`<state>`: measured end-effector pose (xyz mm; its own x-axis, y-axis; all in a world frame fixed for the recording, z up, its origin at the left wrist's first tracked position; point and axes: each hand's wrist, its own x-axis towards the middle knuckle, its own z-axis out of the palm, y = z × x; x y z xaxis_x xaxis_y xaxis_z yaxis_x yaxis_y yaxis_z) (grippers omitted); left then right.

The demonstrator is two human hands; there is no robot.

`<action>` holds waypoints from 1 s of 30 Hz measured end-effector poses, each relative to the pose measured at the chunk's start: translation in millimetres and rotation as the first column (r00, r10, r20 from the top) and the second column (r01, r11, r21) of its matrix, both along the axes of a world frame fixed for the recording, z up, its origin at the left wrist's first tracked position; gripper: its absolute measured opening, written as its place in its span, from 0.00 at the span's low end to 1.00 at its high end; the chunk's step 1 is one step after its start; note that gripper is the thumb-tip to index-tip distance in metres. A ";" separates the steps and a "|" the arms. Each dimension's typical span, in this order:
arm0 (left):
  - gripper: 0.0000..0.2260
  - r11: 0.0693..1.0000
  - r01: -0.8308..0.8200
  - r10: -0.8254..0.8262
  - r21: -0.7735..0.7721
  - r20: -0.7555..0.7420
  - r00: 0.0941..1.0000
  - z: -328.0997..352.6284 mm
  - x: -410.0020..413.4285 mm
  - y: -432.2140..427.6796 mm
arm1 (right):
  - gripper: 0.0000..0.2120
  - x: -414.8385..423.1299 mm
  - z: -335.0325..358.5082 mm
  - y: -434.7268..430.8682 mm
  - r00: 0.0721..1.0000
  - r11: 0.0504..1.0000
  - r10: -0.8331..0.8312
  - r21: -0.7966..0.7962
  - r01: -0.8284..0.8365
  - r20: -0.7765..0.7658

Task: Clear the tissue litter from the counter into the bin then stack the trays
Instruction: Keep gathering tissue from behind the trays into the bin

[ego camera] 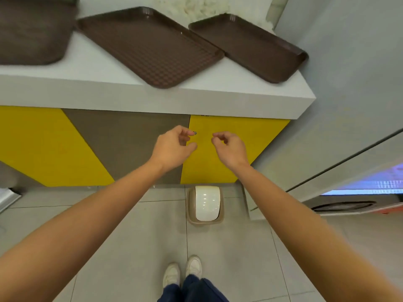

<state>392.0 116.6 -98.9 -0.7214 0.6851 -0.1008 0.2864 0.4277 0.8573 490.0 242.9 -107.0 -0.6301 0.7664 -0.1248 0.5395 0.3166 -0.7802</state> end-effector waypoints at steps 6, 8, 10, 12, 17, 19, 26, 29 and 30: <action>0.10 0.988 -0.042 0.054 0.147 -0.082 0.995 50.9 -32.2 -2.1 | 0.13 -37.9 49.4 15.9 0.998 0.994 -0.014 0.106 0.021 -0.066; 0.10 0.984 -0.053 0.072 0.169 -0.107 0.992 61.3 -45.6 0.7 | 0.13 -51.9 59.1 21.5 0.996 0.992 -0.007 0.122 0.018 -0.087; 0.11 0.980 -0.060 0.084 0.188 -0.122 0.989 69.6 -60.9 7.0 | 0.13 -66.6 66.3 28.8 0.994 0.993 -0.001 0.121 0.015 -0.113; 0.11 0.976 -0.066 0.095 0.205 -0.133 0.987 77.2 -76.9 16.6 | 0.13 -81.8 72.8 37.9 0.991 0.992 0.002 0.122 0.015 -0.136; 0.11 0.973 -0.089 0.122 0.213 -0.148 0.981 89.7 -120.5 52.1 | 0.13 -122.4 84.2 70.0 0.984 0.991 0.014 0.135 0.010 -0.176; 0.11 0.975 -0.086 0.121 0.205 -0.165 0.979 93.8 -140.5 69.7 | 0.14 -139.9 87.2 87.1 0.981 0.991 0.021 0.133 0.005 -0.195; 0.11 0.974 -0.135 0.168 0.184 -0.174 0.970 108.4 -210.4 131.3 | 0.15 -203.1 101.5 149.3 0.978 0.994 0.048 0.105 -0.027 -0.202; 0.11 0.970 -0.158 0.191 0.186 -0.178 0.965 107.9 -236.1 151.0 | 0.14 -232.7 103.9 171.4 0.978 0.994 0.041 0.104 -0.020 -0.206; 0.11 0.971 -0.160 0.192 0.180 -0.177 0.965 107.1 -243.5 156.7 | 0.14 -241.2 103.3 177.1 0.978 0.994 0.047 0.108 -0.025 -0.205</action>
<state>148.5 273.3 8.1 -0.8270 0.5409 0.1531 0.3845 0.3456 0.8560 248.8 420.0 -3.6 -0.6616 0.7444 0.0906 0.3564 0.4184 -0.8354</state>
